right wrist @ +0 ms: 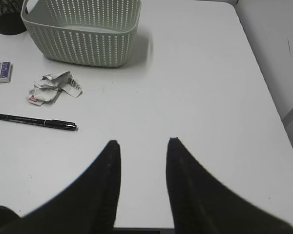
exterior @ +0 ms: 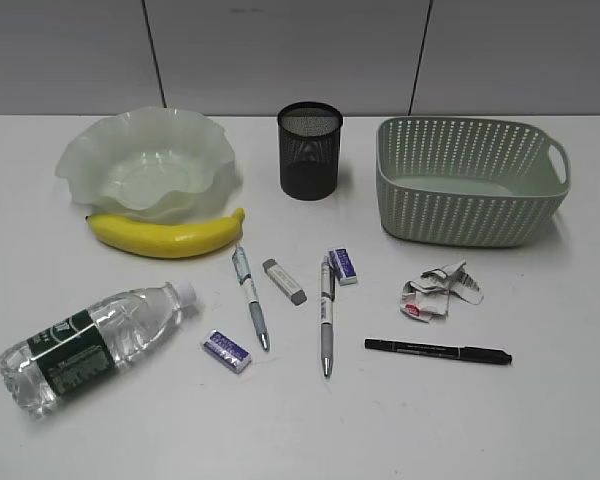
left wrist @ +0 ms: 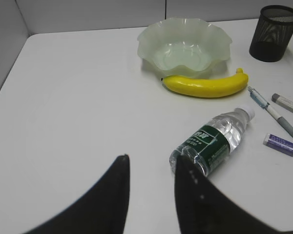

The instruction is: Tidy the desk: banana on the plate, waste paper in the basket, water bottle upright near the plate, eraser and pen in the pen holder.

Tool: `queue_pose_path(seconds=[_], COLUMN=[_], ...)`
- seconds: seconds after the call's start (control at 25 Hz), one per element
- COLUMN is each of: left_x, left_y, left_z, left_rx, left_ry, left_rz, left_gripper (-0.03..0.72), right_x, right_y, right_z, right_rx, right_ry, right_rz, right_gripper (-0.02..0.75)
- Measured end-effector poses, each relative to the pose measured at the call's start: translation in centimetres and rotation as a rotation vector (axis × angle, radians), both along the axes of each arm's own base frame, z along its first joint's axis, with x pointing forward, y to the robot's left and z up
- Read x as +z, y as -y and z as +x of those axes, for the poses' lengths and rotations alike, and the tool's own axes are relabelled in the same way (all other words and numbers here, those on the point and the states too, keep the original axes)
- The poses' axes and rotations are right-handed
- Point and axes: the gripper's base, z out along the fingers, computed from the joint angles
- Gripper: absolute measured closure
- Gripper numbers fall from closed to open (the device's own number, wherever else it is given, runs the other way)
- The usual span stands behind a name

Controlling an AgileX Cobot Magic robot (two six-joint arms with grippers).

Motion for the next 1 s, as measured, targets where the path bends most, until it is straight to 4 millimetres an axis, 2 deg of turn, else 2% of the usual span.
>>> queue_pose_path(seconds=[1.0], left_x=[0.0], left_y=[0.0], left_z=[0.0], left_rx=[0.0], left_ry=[0.0], left_rz=[0.0], left_gripper=[0.45], right_x=[0.0], right_y=[0.0], right_z=[0.0], right_rx=[0.0], right_ry=[0.0], right_rz=[0.0], right_gripper=[0.47])
